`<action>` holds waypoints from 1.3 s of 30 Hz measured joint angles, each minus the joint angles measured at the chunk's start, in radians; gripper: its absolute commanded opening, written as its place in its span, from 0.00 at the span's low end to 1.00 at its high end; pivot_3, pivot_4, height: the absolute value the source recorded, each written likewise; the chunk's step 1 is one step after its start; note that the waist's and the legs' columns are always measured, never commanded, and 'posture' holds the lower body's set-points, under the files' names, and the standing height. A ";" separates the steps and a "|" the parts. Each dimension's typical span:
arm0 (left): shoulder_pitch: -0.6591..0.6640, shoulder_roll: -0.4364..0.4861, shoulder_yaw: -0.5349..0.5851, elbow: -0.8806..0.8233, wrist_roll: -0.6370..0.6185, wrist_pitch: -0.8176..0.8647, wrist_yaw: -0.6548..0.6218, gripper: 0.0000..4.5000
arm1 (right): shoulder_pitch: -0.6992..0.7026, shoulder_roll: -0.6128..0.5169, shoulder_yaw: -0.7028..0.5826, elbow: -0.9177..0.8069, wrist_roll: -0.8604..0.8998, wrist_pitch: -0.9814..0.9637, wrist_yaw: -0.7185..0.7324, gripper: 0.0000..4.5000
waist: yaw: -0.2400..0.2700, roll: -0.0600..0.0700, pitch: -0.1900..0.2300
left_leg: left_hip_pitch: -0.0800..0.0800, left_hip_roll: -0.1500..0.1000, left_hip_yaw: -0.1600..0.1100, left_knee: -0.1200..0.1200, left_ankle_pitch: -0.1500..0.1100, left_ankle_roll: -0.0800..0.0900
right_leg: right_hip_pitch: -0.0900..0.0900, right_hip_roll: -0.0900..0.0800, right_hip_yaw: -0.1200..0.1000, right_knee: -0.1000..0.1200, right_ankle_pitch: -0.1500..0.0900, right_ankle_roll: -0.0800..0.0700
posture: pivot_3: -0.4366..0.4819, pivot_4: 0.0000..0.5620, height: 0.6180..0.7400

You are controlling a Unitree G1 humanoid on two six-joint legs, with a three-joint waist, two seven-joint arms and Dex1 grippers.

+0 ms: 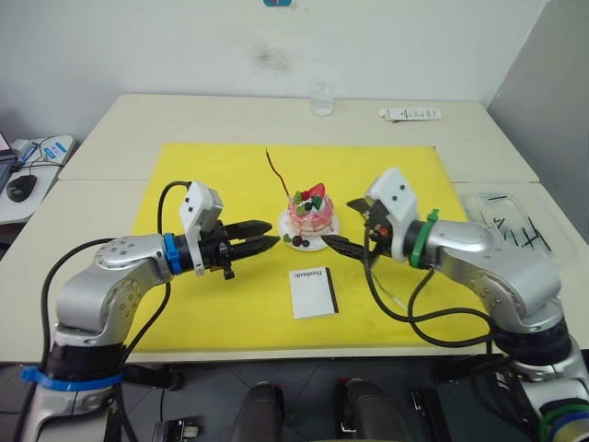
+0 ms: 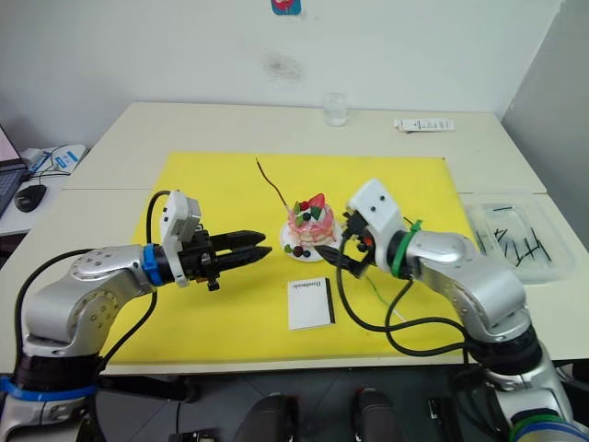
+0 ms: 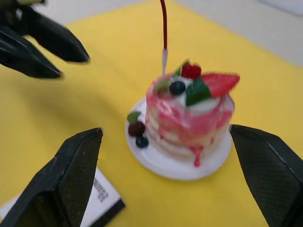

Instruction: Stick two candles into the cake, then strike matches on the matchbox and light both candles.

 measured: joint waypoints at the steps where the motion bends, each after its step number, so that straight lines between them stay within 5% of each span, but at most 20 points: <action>1: 0.009 0.007 0.002 -0.034 -0.018 0.007 -0.008 0.64 | 0.018 -0.023 -0.013 -0.006 0.005 0.003 0.014 1.00 | 0.000 0.000 0.000 | 0.000 -0.001 0.000 0.000 0.000 0.000 | 0.000 -0.001 0.000 0.000 0.000 0.000 | 0.48 0.27 1.00; 4: 0.042 0.028 -0.009 -0.134 -0.044 -0.015 -0.042 0.84 | 0.075 -0.099 -0.043 -0.037 0.021 0.006 0.064 1.00 | 0.000 0.000 0.000 | 0.000 -0.001 0.000 0.000 0.000 0.000 | 0.000 -0.001 0.000 0.000 -0.001 -0.001 | 0.48 0.27 1.00; 9: 0.081 0.020 -0.083 -0.192 0.007 -0.132 -0.079 0.84 | 0.210 -0.223 -0.057 -0.057 0.019 -0.007 0.135 1.00 | 0.002 0.000 0.000 | 0.001 0.000 -0.001 0.000 0.000 0.000 | 0.001 0.000 0.000 0.000 -0.002 -0.003 | 0.48 0.27 1.00; 22: 0.104 -0.008 -0.151 -0.216 0.046 -0.233 -0.075 0.84 | 0.434 -0.253 -0.063 -0.127 -0.054 -0.058 0.097 1.00 | 0.001 0.000 0.000 | 0.001 0.000 -0.001 0.000 0.000 0.000 | 0.001 0.002 0.000 -0.001 -0.002 -0.003 | 0.48 0.27 1.00; 26: 0.102 -0.011 -0.160 -0.215 0.049 -0.242 -0.073 0.85 | 0.467 -0.263 -0.074 -0.123 -0.069 -0.079 0.099 0.78 | 0.002 0.000 0.000 | 0.001 0.000 -0.001 0.000 0.000 0.000 | 0.001 0.001 0.000 -0.001 -0.002 -0.003 | 0.48 0.27 1.00; 35: 0.078 -0.011 -0.169 -0.176 0.060 -0.274 -0.085 0.85 | 0.487 -0.270 -0.079 -0.119 -0.070 -0.099 0.115 0.04 | 0.002 0.000 0.000 | 0.001 0.000 -0.001 0.000 0.000 0.000 | 0.001 0.002 0.000 -0.001 -0.002 -0.003 | 0.48 0.27 1.00; 39: 0.079 -0.015 -0.187 -0.164 0.069 -0.278 -0.083 0.85 | 0.475 -0.296 -0.084 -0.116 -0.058 -0.095 0.151 0.01 | 0.002 0.000 0.000 | 0.001 -0.001 -0.001 0.000 0.000 0.000 | 0.001 0.002 0.000 -0.001 -0.002 -0.003 | 0.48 0.27 1.00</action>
